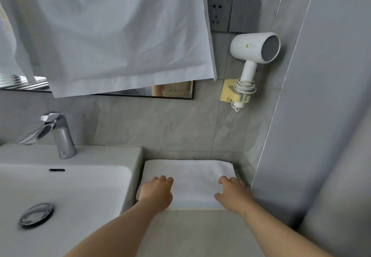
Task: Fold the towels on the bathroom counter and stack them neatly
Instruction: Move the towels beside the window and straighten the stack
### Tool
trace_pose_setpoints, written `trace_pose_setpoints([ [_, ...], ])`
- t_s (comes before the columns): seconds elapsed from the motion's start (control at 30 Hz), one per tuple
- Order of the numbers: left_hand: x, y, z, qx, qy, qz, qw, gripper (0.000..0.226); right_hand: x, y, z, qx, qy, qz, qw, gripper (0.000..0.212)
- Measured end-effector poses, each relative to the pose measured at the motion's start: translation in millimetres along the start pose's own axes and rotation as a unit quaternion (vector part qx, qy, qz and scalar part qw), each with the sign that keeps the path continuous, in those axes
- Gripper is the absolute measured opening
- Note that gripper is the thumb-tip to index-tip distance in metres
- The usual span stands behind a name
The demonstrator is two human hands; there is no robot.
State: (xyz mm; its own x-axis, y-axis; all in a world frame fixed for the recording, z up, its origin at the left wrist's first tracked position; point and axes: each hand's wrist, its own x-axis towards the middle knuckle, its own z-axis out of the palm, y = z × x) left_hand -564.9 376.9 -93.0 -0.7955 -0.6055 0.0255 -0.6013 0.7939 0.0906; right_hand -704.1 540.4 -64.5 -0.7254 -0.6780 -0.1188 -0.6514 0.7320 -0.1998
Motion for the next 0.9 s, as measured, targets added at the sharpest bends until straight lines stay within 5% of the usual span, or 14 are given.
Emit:
trace_pose_setpoints([
  [0.47, 18.6, -31.5, 34.3, -0.026, -0.065, -0.040, 0.997, 0.061, 43.5, 3.7, 45.4, 0.011, -0.063, -0.028, 0.998, 0.051],
  [0.67, 25.6, -35.6, 50.7, -0.005, -0.097, -0.040, 0.994, 0.042, 58.8, 12.8, 57.2, -0.017, -0.116, -0.040, 0.992, 0.058],
  [0.9, 34.7, -35.9, 53.4, 0.012, -0.084, -0.024, 0.996, 0.048, 73.5, 11.0, 73.4, -0.026, -0.136, -0.027, 0.990, 0.061],
])
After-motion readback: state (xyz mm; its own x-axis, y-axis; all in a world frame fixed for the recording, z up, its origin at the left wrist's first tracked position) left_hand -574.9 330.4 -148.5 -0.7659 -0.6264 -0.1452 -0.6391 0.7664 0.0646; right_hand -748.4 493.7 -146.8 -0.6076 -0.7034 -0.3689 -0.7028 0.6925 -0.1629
